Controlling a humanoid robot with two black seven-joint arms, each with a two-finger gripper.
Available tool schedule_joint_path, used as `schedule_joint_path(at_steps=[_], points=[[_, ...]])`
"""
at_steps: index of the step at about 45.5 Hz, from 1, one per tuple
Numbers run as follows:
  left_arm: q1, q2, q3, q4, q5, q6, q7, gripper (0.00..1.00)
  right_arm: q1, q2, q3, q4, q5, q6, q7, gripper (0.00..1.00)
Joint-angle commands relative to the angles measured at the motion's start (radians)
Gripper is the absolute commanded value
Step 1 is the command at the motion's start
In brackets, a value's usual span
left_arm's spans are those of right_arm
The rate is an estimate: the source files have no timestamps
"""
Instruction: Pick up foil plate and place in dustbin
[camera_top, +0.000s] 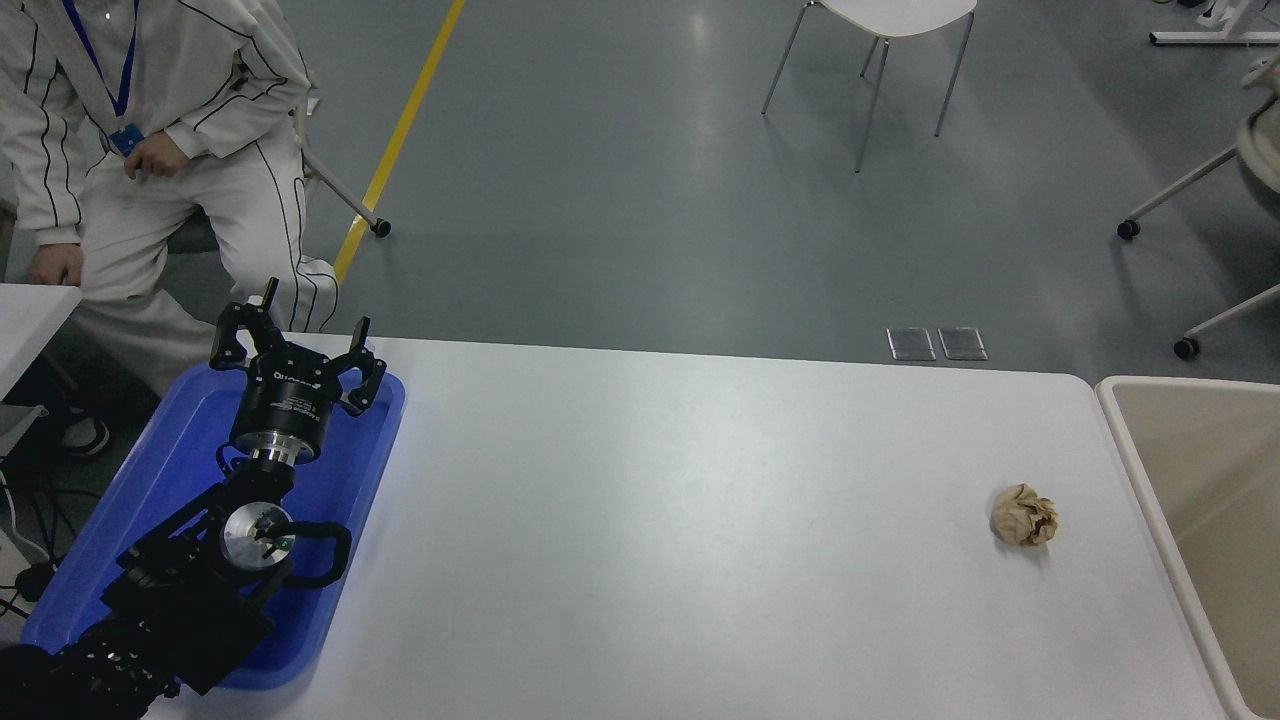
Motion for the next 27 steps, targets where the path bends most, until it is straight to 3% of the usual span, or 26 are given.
schedule_joint_path(at_steps=[1, 15, 21, 27], points=[[0.0, -0.001, 0.0, 0.0, 0.0, 0.0, 0.0, 1.0, 0.093, -0.087, -0.044, 0.26, -0.138, 0.004, 0.0, 1.0], [0.0, -0.001, -0.001, 0.0, 0.0, 0.0, 0.0, 1.0, 0.461, -0.097, -0.485, 0.629, -0.153, 0.073, 0.0, 1.0], [0.0, -0.001, 0.0, 0.0, 0.0, 0.0, 0.0, 1.0, 0.646, -0.094, -0.623, 0.749, -0.153, 0.188, 0.0, 1.0], [0.0, -0.001, 0.0, 0.0, 0.0, 0.0, 0.0, 1.0, 0.8, -0.094, -0.7, 0.801, -0.155, 0.398, -0.002, 1.0]])
